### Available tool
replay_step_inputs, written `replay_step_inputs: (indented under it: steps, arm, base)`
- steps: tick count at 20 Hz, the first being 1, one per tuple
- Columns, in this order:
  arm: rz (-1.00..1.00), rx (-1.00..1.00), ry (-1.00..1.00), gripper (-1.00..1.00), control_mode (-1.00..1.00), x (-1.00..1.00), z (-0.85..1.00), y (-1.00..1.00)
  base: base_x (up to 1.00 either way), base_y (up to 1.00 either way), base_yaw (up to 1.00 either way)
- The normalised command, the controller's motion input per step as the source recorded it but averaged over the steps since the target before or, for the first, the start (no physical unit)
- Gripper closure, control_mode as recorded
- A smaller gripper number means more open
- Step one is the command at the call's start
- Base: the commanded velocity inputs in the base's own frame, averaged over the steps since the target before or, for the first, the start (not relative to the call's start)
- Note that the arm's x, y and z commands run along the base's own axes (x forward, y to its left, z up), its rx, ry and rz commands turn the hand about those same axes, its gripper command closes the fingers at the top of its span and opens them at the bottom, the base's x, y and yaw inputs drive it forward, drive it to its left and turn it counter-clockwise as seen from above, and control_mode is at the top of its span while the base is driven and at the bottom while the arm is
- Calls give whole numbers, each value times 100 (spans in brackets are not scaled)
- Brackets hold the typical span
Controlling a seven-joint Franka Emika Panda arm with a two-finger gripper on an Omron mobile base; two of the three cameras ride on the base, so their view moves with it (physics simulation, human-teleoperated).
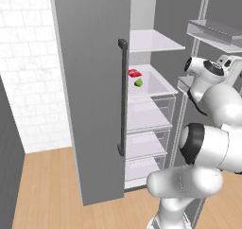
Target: Grab a lemon wedge from the fridge and one ice cube from the ice bowl, and put them in the glass of lemonade.
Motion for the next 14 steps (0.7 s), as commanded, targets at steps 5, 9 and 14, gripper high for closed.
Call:
replay_step_inputs:
  steps: [5,9,14]
  arm:
    - [12,0,-3,-100,-100,-10,5,13]
    - [13,0,-19,-100,-100,-41,3,95]
    - [9,5,-36,-100,-100,-39,-11,97]
  base:
    - [0,0,0]
    - [0,0,0]
    - [0,0,0]
